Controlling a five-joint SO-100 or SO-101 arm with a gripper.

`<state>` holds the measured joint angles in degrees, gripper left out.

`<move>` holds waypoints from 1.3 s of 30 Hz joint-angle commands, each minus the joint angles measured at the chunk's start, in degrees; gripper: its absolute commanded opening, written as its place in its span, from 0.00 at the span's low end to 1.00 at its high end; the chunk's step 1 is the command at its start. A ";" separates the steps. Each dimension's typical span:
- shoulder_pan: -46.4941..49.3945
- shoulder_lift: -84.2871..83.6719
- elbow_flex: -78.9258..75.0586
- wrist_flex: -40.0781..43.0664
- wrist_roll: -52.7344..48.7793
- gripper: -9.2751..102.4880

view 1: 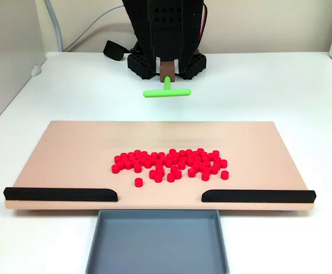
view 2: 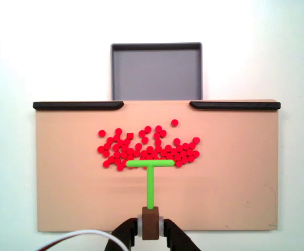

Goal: Push granules from bottom to the grey container

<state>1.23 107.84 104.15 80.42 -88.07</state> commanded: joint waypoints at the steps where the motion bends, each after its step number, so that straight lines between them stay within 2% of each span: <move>1: 0.35 2.02 -0.88 -0.44 -0.62 0.08; 30: 0.35 2.55 -0.53 -0.44 -1.93 0.08; 39: -1.14 0.70 -0.53 -0.35 0.44 0.08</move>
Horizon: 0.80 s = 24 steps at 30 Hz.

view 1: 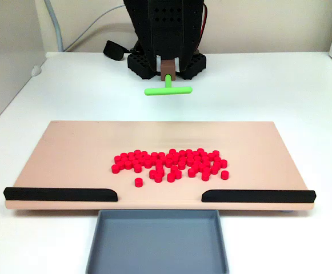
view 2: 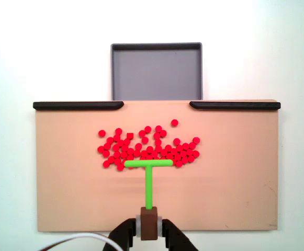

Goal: Push granules from bottom to the grey container

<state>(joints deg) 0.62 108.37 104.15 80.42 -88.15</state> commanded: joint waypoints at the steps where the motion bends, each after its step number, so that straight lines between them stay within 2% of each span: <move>1: -0.53 0.18 -0.53 -0.35 0.53 0.08; 24: 0.26 0.00 -0.35 0.26 -2.29 0.08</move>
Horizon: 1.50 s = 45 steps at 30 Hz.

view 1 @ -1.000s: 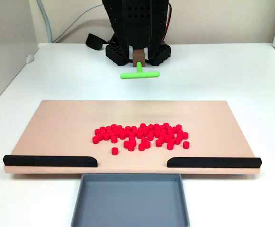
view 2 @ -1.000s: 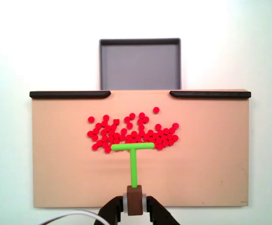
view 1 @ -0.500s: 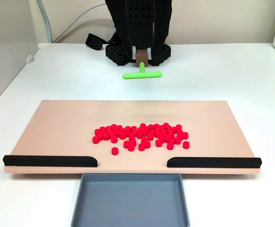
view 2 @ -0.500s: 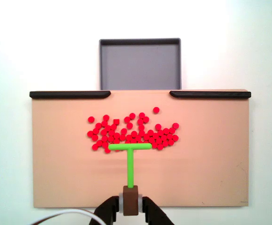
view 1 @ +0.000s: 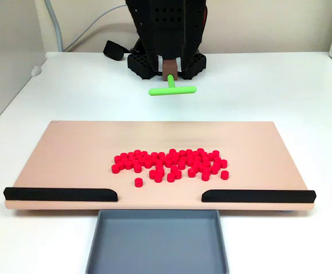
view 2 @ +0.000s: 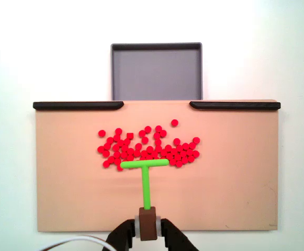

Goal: Push granules from bottom to the grey container

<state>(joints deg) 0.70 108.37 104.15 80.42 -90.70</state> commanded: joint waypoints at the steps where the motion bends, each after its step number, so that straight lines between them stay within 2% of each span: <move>1: 0.18 -0.18 -0.35 0.26 0.88 0.08; 35: -1.05 2.46 11.25 -0.62 6.50 0.08; 39: -1.14 3.08 13.54 -5.71 7.03 0.08; 45: -1.05 3.08 15.91 -8.61 6.15 0.08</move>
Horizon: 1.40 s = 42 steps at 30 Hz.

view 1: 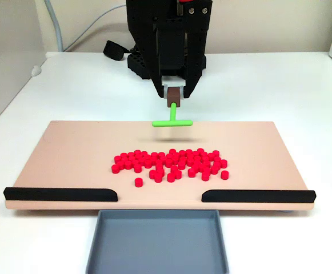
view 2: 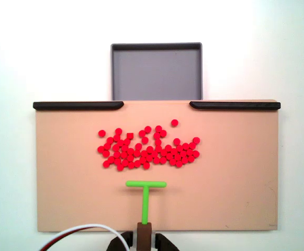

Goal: Push granules from bottom to the grey container

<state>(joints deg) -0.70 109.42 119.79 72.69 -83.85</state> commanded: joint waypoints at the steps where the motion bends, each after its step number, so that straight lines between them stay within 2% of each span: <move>1: 0.44 2.11 0.70 -0.97 -0.88 0.08; 20: 1.85 0.18 4.13 -6.42 -2.64 0.08; 42: 1.85 -1.93 5.98 -7.91 -2.72 0.08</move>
<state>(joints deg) 1.23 107.40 125.95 65.04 -86.48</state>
